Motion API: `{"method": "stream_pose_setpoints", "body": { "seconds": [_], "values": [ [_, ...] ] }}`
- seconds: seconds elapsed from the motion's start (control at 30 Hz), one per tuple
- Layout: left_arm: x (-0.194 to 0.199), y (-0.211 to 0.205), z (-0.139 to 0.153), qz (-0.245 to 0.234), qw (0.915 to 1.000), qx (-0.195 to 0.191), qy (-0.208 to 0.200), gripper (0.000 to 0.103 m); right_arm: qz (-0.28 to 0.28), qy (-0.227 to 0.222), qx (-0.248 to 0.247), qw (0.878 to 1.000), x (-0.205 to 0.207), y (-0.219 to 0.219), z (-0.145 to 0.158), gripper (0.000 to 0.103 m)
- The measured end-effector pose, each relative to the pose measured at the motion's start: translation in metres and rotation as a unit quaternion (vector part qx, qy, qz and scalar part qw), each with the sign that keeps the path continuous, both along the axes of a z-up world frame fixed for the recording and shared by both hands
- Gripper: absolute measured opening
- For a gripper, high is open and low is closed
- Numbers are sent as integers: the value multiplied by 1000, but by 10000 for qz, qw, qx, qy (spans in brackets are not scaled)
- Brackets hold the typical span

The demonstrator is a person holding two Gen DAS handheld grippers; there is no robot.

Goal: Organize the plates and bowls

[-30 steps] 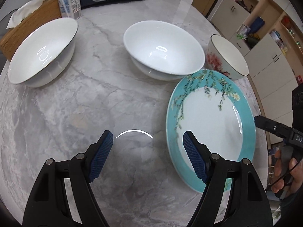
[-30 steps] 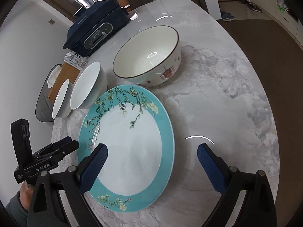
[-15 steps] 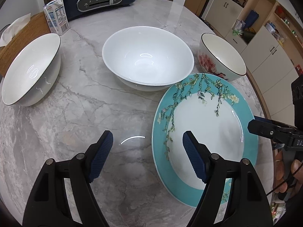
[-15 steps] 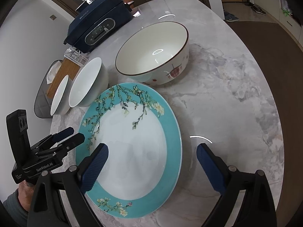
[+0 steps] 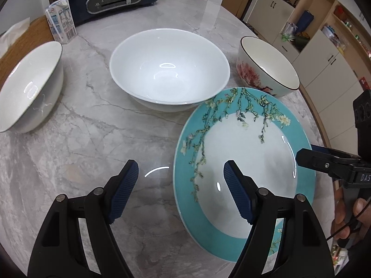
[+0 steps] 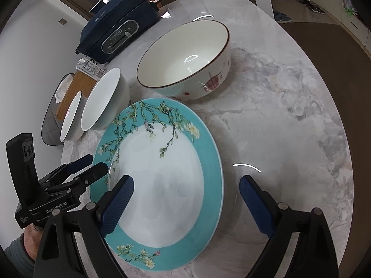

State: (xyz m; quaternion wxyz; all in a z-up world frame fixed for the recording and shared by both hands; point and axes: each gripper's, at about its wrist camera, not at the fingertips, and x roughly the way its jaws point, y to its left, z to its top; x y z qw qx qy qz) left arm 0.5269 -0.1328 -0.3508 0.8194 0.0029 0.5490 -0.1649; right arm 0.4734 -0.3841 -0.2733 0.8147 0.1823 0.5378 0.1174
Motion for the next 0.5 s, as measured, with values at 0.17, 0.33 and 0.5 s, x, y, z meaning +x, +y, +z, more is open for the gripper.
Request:
{"method": "stream_pose_setpoints", "body": {
  "seconds": [0.17,0.33,0.5],
  "values": [
    [2,-4,-8,-34,9997,95,206,68,3,49,54,10000,0,0,-3,86],
    [1,-6,-15,-83,9989,50,454,33,35,170,92,9998,1,0,-5,53],
    [4,-6,-15,-16,9981,50,606,22,-92,292,-201,9993,0,-5,-7,18]
  ]
}}
